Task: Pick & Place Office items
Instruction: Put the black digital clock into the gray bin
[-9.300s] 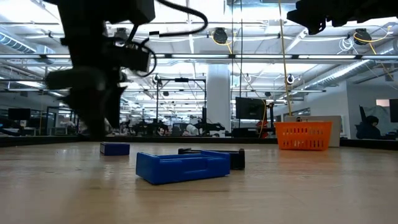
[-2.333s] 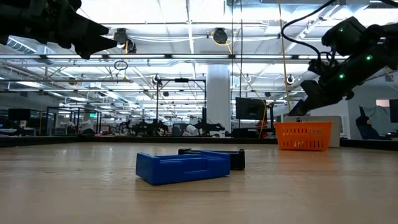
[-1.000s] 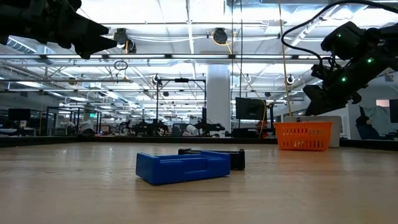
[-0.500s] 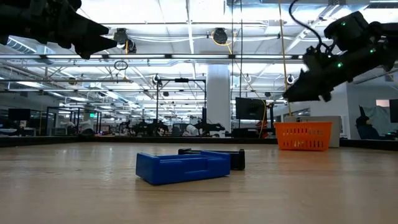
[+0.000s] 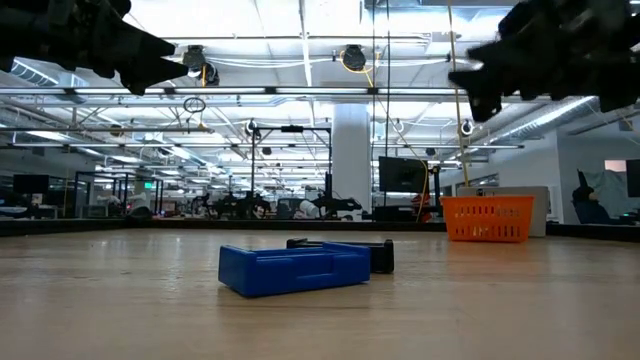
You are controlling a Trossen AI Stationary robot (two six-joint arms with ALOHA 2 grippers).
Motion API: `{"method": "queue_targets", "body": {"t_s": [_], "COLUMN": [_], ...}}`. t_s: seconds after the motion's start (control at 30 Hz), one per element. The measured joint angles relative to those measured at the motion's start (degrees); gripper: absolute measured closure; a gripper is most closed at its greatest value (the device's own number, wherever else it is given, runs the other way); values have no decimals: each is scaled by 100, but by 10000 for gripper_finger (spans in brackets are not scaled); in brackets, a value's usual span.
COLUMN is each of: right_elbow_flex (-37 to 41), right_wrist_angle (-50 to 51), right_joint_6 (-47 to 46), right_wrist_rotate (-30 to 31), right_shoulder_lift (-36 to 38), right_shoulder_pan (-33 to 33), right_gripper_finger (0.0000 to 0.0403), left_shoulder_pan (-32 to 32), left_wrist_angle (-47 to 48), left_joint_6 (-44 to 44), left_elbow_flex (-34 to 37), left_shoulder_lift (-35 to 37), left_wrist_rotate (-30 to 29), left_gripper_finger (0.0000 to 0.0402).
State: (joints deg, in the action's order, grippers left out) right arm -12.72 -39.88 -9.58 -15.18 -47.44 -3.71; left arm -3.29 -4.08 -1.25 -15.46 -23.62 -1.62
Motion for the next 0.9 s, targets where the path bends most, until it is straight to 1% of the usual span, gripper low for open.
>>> {"method": "queue_targets", "body": {"t_s": [0.07,0.1,0.17,0.2,0.3,0.43,0.5,0.57,0.73,0.9], "right_elbow_flex": [-6,-57,-273,-415,-1023,-2092,-2638,-3123,-4081,-4547], "right_wrist_angle": [-347,-369,-316,-280,249,1504,2069,2419,2670,2682], "right_joint_6": [107,143,203,282,626,725,617,486,331,147], "right_wrist_rotate": [17,56,416,695,1460,2422,2823,3024,3015,3024], "right_shoulder_lift": [-246,-373,-659,-814,-1352,-2317,-2884,-3465,-4697,-5564], "right_shoulder_pan": [500,750,1252,1502,2161,2783,2963,3070,3170,3158], "right_gripper_finger": [225,224,223,219,199,162,148,139,134,141], "left_shoulder_pan": [0,2,0,1,0,1,0,2,0,0], "left_wrist_angle": [0,0,0,0,0,0,0,0,0,0], "left_joint_6": [-1,0,-1,-1,1,1,-1,1,0,-1], "left_elbow_flex": [0,0,0,0,0,0,0,0,0,0], "left_shoulder_lift": [0,0,0,0,0,0,0,0,0,0], "left_wrist_rotate": [-1,0,0,-1,1,0,1,-1,-1,1], "left_gripper_finger": [131,131,131,131,131,131,131,130,131,131]}}
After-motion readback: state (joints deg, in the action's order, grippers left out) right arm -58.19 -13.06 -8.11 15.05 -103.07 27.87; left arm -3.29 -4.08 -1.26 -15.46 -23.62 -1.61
